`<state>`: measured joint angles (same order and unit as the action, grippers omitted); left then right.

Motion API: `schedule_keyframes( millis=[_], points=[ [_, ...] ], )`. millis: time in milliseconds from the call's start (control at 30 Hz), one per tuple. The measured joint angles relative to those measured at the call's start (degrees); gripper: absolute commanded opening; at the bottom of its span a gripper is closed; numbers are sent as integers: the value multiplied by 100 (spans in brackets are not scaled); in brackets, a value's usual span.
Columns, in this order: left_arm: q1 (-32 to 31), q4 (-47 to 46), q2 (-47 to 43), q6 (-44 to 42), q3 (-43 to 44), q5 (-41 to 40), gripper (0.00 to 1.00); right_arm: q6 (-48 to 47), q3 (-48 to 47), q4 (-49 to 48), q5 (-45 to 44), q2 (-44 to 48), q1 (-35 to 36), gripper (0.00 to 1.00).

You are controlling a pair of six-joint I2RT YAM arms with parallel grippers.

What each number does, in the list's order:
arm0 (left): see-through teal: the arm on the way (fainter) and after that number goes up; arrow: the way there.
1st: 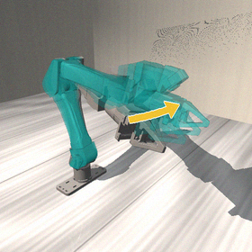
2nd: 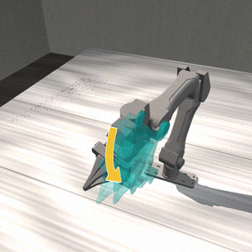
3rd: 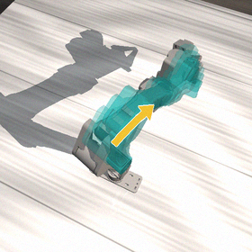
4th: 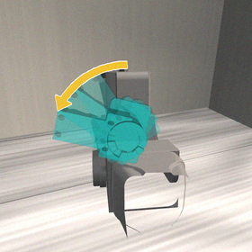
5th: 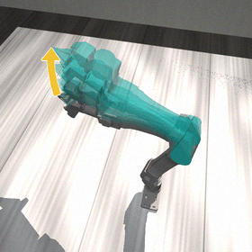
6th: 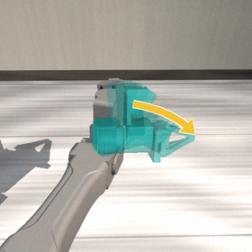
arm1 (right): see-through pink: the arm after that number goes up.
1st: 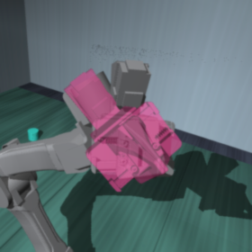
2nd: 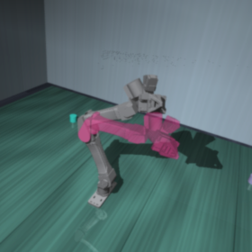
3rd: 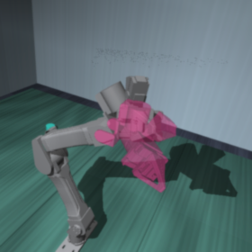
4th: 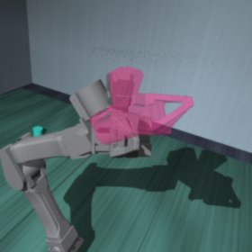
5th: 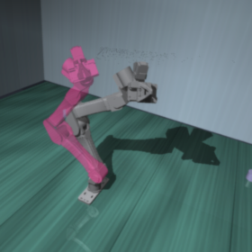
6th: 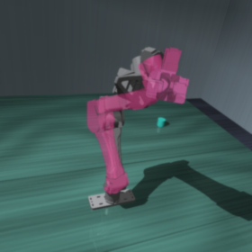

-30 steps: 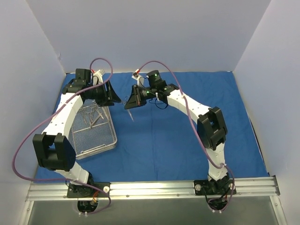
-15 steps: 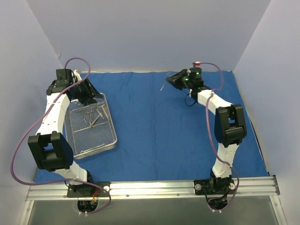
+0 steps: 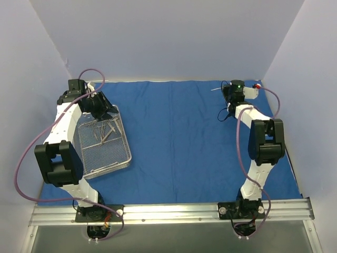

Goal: Open and lay out the surgical kit
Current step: Place the medical item in the surgical kit.

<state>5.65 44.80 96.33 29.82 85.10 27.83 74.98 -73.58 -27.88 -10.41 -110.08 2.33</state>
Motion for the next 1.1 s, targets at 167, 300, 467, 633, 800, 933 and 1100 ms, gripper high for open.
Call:
schedule_keyframes(
  millis=[167,300,467,633,800,933,1100],
  points=[
    [-66,0,20,4,-24,59,54,214,273,4,-505,-87,-157,0],
    [-151,-2,105,20,-22,116,53,214,323,4,-726,-317,-310,0],
    [-208,4,238,28,-22,125,53,192,306,26,-881,-719,-494,0],
    [-212,7,247,17,-22,109,53,103,-101,39,-887,-1276,-640,0],
    [-212,20,247,-7,-22,85,53,-83,-621,24,-785,-1718,-763,0],
    [-210,44,247,-7,-22,72,53,-210,-769,26,-638,-1812,-833,2],
    [-201,44,249,-4,-22,70,53,-245,-802,28,-450,-1829,-927,11]
  ],
)
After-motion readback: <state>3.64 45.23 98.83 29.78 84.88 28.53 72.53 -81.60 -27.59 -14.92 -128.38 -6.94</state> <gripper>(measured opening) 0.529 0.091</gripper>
